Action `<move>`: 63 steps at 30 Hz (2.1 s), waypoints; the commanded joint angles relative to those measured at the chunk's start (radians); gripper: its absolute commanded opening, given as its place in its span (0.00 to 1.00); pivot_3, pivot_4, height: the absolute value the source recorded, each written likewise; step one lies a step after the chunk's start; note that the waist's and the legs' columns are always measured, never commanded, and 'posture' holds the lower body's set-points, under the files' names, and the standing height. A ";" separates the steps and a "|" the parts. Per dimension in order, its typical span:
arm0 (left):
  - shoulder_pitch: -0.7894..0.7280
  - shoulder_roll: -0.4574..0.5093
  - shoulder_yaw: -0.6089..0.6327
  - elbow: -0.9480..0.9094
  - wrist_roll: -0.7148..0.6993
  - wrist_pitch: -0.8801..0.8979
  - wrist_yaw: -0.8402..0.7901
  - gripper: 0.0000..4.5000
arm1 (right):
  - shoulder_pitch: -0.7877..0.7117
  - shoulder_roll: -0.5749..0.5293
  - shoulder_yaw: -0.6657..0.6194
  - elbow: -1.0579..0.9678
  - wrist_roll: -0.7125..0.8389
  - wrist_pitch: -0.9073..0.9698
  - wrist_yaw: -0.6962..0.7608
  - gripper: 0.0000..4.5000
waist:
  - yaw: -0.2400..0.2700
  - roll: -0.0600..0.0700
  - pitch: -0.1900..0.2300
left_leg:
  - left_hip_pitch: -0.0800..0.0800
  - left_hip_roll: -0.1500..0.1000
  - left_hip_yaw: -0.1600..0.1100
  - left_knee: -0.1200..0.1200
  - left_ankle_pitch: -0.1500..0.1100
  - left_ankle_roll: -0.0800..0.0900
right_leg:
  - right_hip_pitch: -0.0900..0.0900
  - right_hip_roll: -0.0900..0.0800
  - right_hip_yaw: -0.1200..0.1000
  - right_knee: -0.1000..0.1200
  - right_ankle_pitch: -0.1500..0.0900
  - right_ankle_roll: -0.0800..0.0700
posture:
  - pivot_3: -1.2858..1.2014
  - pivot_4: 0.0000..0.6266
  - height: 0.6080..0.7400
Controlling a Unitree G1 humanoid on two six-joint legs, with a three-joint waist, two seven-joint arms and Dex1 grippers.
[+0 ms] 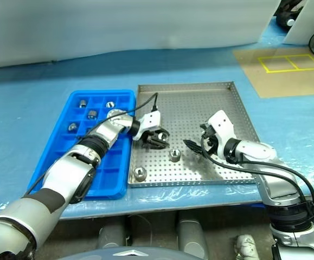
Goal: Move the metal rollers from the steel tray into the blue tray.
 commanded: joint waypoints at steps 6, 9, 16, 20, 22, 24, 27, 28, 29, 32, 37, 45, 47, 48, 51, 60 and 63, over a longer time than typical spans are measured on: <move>0.011 0.139 0.154 -0.448 -0.251 0.325 -0.117 0.39 | -0.119 0.019 0.073 0.111 -0.024 -0.096 0.060 1.00 | -0.001 0.000 0.001 | 0.000 0.001 0.001 -0.001 0.000 -0.001 | -0.004 0.000 0.000 0.002 0.000 0.000 | 0.39 0.24 1.00; 0.116 0.226 0.129 -0.625 -0.254 0.398 -0.127 0.39 | -0.181 0.033 0.099 0.189 -0.033 -0.142 0.097 1.00 | 0.000 0.001 0.000 | 0.000 0.002 0.002 -0.003 0.001 -0.002 | -0.005 0.001 0.000 0.003 0.000 0.000 | 0.41 0.24 1.00; 0.401 0.408 0.227 -1.025 -0.337 0.601 -0.021 0.39 | -0.384 0.120 0.210 0.464 -0.099 -0.299 0.225 1.00 | 0.020 0.000 0.002 | -0.003 0.003 0.002 -0.006 0.003 -0.005 | -0.009 0.001 -0.002 0.004 0.000 -0.001 | 0.49 0.24 1.00; 0.532 0.478 0.332 -1.179 -0.391 0.635 0.058 0.39 | -0.459 0.185 0.247 0.602 -0.135 -0.380 0.280 1.00 | 0.057 0.000 0.002 | -0.003 0.004 0.002 -0.007 0.003 -0.006 | -0.009 0.001 -0.003 0.005 0.000 -0.001 | 0.54 0.24 1.00; 0.618 0.517 0.407 -1.258 -0.425 0.657 0.091 0.39 | -0.495 0.222 0.264 0.659 -0.146 -0.413 0.309 1.00 | 0.065 0.000 0.002 | -0.003 0.003 0.002 -0.007 0.003 -0.005 | -0.009 0.000 -0.003 0.004 0.000 -0.001 | 0.55 0.24 1.00; 0.685 0.551 0.460 -1.313 -0.452 0.683 0.118 0.39 | -0.519 0.247 0.272 0.703 -0.158 -0.441 0.331 1.00 | 0.075 0.000 0.002 | -0.004 0.003 0.002 -0.007 0.003 -0.005 | -0.009 0.000 -0.004 0.004 0.000 -0.001 | 0.56 0.24 1.00; 0.797 0.603 0.539 -1.364 -0.483 0.715 0.141 0.39 | -0.553 0.282 0.265 0.752 -0.156 -0.459 0.361 1.00 | 0.092 0.000 0.002 | -0.003 0.004 0.002 -0.008 0.003 -0.006 | -0.010 0.001 -0.004 0.005 0.000 -0.001 | 0.59 0.24 1.00; 0.835 0.618 0.565 -1.371 -0.490 0.716 0.145 0.39 | -0.565 0.293 0.259 0.766 -0.153 -0.460 0.369 1.00 | 0.096 -0.001 0.002 | -0.003 0.004 0.002 -0.008 0.004 -0.006 | -0.010 0.001 -0.004 0.005 0.000 -0.001 | 0.59 0.24 1.00; 0.870 0.629 0.592 -1.369 -0.490 0.711 0.156 0.39 | -0.576 0.303 0.257 0.779 -0.155 -0.467 0.377 1.00 | 0.099 0.000 0.002 | -0.003 0.004 0.002 -0.008 0.004 -0.006 | -0.010 0.001 -0.004 0.005 0.000 -0.001 | 0.59 0.24 1.00; 0.934 0.634 0.645 -1.329 -0.467 0.670 0.216 0.39 | -0.596 0.327 0.260 0.808 -0.162 -0.489 0.398 1.00 | 0.113 0.000 0.002 | -0.002 0.004 0.001 -0.009 0.004 -0.007 | -0.010 0.001 -0.004 0.005 0.000 -0.001 | 0.60 0.24 1.00; 0.929 0.584 0.625 -1.277 -0.482 0.642 0.301 0.39 | -0.609 0.347 0.260 0.831 -0.175 -0.508 0.412 1.00 | 0.142 0.000 0.002 | -0.003 0.004 0.001 -0.009 0.004 -0.007 | -0.009 0.000 -0.005 0.005 0.000 -0.001 | 0.61 0.24 1.00; 0.869 0.522 0.487 -1.192 -0.441 0.588 0.357 0.39 | -0.582 0.329 0.246 0.799 -0.188 -0.500 0.406 1.00 | 0.141 -0.001 0.002 | -0.003 0.004 0.000 -0.009 0.005 -0.008 | -0.010 0.001 -0.006 0.006 0.000 -0.001 | 0.58 0.24 1.00; 0.845 0.512 0.452 -1.159 -0.418 0.564 0.370 0.39 | -0.565 0.318 0.245 0.775 -0.189 -0.491 0.400 1.00 | 0.139 -0.001 0.002 | -0.003 0.004 0.000 -0.009 0.005 -0.009 | -0.009 0.001 -0.005 0.006 0.000 -0.001 | 0.58 0.24 1.00; 0.836 0.509 0.439 -1.145 -0.412 0.557 0.372 0.39 | -0.556 0.312 0.244 0.761 -0.188 -0.486 0.397 1.00 | 0.138 -0.001 0.002 | -0.003 0.004 0.000 -0.009 0.005 -0.009 | -0.009 0.001 -0.005 0.006 0.000 -0.001 | 0.57 0.24 1.00; 0.819 0.511 0.410 -1.105 -0.397 0.534 0.373 0.39 | -0.533 0.298 0.239 0.726 -0.186 -0.468 0.386 1.00 | 0.135 -0.001 0.002 | -0.003 0.004 0.000 -0.009 0.005 -0.009 | -0.010 0.001 -0.005 0.006 0.000 -0.001 | 0.56 0.24 1.00; 0.740 0.498 0.354 -1.025 -0.401 0.517 0.355 0.39 | -0.495 0.277 0.225 0.664 -0.179 -0.430 0.346 1.00 | 0.132 -0.001 0.002 | -0.002 0.004 0.000 -0.009 0.006 -0.010 | -0.010 0.001 -0.005 0.008 0.000 -0.001 | 0.54 0.24 1.00; 0.715 0.498 0.327 -0.971 -0.367 0.480 0.361 0.39 | -0.484 0.275 0.221 0.648 -0.177 -0.422 0.334 1.00 | 0.130 -0.001 0.002 | -0.002 0.004 0.000 -0.008 0.006 -0.010 | -0.009 0.001 -0.004 0.008 0.000 -0.001 | 0.53 0.24 1.00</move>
